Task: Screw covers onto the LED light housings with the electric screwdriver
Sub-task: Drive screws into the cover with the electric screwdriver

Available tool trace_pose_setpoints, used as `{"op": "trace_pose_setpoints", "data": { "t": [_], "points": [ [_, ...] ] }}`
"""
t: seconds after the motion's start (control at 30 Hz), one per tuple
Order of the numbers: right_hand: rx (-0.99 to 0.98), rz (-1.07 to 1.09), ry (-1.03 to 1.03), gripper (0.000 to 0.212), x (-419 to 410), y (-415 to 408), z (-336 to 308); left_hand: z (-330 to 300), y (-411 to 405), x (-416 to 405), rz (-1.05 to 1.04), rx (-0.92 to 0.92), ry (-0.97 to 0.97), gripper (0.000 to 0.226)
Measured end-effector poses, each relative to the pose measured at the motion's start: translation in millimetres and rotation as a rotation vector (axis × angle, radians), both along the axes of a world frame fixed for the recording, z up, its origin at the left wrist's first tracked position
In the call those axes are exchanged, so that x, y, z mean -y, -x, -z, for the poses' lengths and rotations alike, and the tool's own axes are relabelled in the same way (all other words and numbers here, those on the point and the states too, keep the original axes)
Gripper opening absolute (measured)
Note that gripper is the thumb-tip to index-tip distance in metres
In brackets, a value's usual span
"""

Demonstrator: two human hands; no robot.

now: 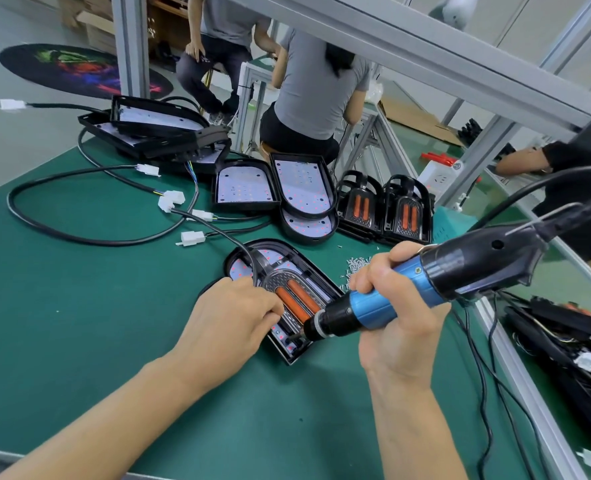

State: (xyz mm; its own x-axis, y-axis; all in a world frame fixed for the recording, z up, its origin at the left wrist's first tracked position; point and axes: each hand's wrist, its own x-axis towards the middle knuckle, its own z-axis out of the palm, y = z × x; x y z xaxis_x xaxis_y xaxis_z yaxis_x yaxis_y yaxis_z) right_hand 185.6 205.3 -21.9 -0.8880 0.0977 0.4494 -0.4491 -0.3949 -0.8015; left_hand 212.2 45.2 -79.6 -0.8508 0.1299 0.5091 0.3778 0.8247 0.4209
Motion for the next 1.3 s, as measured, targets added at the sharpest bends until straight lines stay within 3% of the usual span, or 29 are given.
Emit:
{"op": "trace_pose_setpoints", "data": {
  "t": [0.13, 0.43, 0.7, 0.87, 0.97, 1.03, 1.13, 1.3],
  "points": [
    [-0.014, -0.013, -0.016, 0.023, 0.2, -0.2, -1.1, -1.4, 1.4, -1.0, 0.008, -0.003, 0.028, 0.01],
    [0.024, 0.038, 0.043, 0.03, -4.9, -1.5, -0.6, -5.4, 3.3, -2.2, 0.014, 0.012, 0.097, 0.019],
    [0.016, 0.262, 0.061, 0.024, -52.3, 4.9, -23.4, -8.3, 8.0, -5.5, -0.004, 0.0, 0.136, 0.013],
    [0.134, 0.429, -0.044, 0.022, -88.0, 12.1, -30.3, -25.1, 26.8, -26.8, 0.067, 0.041, 0.142, 0.021],
    [0.25, 0.449, -0.129, 0.024, -112.4, 16.4, -26.2, -41.4, 33.8, -33.5, 0.106, 0.041, 0.308, 0.008],
    [0.356, 0.444, -0.225, 0.021, -129.5, 21.4, -21.0, -44.2, 29.6, -30.0, 0.181, -0.006, 0.361, 0.027],
    [0.513, 0.438, -0.434, 0.02, -150.8, 35.1, -11.7, -37.0, 20.3, -23.5, 0.17, 0.038, 0.486, 0.035],
    [0.716, 0.403, -0.577, 0.024, -166.4, 59.1, 1.9, -22.5, 16.4, -13.9, 0.181, -0.001, 0.422, 0.016]
  ]
}}
